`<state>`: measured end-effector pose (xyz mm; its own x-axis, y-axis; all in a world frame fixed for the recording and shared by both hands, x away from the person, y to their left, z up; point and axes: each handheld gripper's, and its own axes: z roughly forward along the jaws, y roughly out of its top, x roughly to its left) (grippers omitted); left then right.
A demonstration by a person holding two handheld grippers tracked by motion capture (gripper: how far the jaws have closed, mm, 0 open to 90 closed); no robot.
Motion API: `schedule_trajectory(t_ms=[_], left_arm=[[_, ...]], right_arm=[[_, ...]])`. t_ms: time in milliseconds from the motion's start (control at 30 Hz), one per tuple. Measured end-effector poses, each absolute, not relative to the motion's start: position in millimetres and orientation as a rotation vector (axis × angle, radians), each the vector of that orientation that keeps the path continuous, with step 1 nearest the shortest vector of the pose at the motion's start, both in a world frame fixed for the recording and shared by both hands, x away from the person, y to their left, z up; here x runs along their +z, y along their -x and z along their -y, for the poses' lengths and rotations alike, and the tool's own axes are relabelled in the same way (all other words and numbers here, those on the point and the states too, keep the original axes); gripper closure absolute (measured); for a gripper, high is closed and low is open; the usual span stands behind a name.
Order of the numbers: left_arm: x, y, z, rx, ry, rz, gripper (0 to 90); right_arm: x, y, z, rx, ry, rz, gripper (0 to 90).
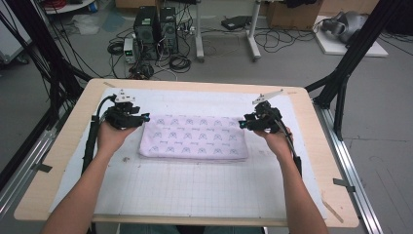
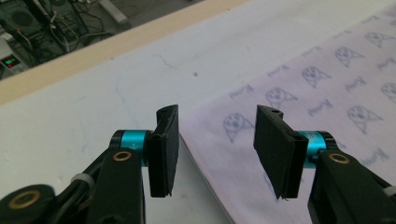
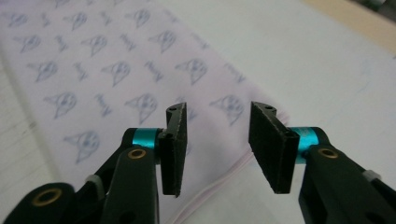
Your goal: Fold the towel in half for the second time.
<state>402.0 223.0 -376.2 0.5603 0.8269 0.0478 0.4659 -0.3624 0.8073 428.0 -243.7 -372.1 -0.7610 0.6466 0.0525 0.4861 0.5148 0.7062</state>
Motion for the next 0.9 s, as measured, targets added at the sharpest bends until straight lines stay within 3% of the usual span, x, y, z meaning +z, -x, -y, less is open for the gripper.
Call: schedule_trajectory(t_ms=[133, 200, 233, 300, 600, 667, 900], left_arm=[[-392.7, -377.9, -224.7, 0.520, -2.024, -0.980, 56.4], [-403.2, -367.4, -223.2, 0.475, -2.066, -0.934, 68.5], [-408.3, -362.6, -222.1, 0.457, -2.097, -0.903, 82.9], [-415.0, -355.5, -220.1, 0.441, -2.135, -0.884, 86.3], [-434.7, -342.5, -228.5, 0.429, -2.178, -0.890, 78.7], [-434.5, -342.5, -228.1, 0.429, -2.174, -0.888, 77.4], [-424.8, -335.5, -230.7, 0.402, -2.096, -0.917, 54.5]], right_arm=[[-384.3, -407.1, 240.6, 1.096, -0.932, -2.587, 65.3], [-392.3, -395.9, 237.4, 1.105, -0.913, -2.609, 67.7], [-396.4, -391.8, 235.3, 1.093, -0.911, -2.620, 67.7], [-404.2, -384.9, 231.7, 1.085, -0.906, -2.646, 69.5], [-422.5, -368.3, 230.5, 0.974, -0.918, -2.706, 67.0], [-419.7, -367.5, 229.3, 0.989, -0.915, -2.688, 63.0], [-406.0, -361.6, 223.1, 1.085, -0.875, -2.591, 45.3]])
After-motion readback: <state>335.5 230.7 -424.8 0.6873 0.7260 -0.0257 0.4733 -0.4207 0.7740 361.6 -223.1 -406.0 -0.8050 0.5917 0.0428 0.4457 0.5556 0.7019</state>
